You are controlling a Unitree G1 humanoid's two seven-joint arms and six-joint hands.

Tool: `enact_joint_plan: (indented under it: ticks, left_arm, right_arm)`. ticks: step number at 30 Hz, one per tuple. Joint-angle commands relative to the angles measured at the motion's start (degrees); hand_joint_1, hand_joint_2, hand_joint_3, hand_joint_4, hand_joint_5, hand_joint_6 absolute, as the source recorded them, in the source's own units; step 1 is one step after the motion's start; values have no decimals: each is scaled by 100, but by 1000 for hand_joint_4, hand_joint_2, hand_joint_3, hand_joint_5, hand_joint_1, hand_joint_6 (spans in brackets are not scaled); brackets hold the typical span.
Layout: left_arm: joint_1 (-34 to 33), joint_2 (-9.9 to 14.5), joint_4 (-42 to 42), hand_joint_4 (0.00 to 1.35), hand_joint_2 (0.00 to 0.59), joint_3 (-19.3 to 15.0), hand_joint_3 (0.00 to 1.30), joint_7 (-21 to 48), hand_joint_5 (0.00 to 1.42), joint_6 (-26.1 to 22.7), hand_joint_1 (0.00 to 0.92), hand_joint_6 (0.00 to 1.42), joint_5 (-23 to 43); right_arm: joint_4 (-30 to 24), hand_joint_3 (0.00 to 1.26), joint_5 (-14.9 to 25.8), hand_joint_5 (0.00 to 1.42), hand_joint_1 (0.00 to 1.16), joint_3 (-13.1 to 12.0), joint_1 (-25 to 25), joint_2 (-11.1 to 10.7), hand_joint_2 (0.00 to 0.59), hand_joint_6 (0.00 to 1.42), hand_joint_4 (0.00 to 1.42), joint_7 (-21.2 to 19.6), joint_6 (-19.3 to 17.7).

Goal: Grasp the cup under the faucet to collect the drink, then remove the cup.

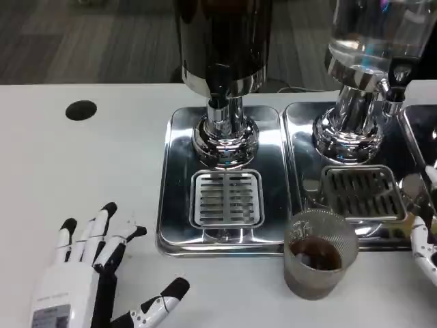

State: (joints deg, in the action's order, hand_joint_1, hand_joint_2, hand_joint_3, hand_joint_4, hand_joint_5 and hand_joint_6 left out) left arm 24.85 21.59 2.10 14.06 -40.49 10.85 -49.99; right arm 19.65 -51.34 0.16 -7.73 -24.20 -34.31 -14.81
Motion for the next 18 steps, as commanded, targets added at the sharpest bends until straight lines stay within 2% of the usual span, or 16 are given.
enact_joint_plan:
  ticks: [1, 6, 12, 18]
  left_arm:
    - [-34, 92, 160, 0, 123, 56, 294, -84, 103, 82, 0, 0, -143]
    - [-91, 143, 190, 0, 123, 184, 250, -119, 101, 56, 0, 0, -398]
    - [-51, 192, 84, 0, 124, 227, 209, -64, 100, 0, 0, 0, -557]
    - [40, 152, 47, 0, 124, 214, 201, -121, 100, -35, 0, 0, -529]
  right_arm:
    - [418, 137, 198, 0, 0, 239, 120, -225, 571, 0, 24, 37, -15]
    - [517, 136, 215, 0, 0, 494, 104, -386, 570, 1, 23, -35, 32]
    - [440, 129, 533, 0, 0, 579, 8, -555, 571, 10, 22, -70, -318]
    - [476, 126, 574, 0, 0, 721, 15, -562, 576, 38, 22, -188, -453]
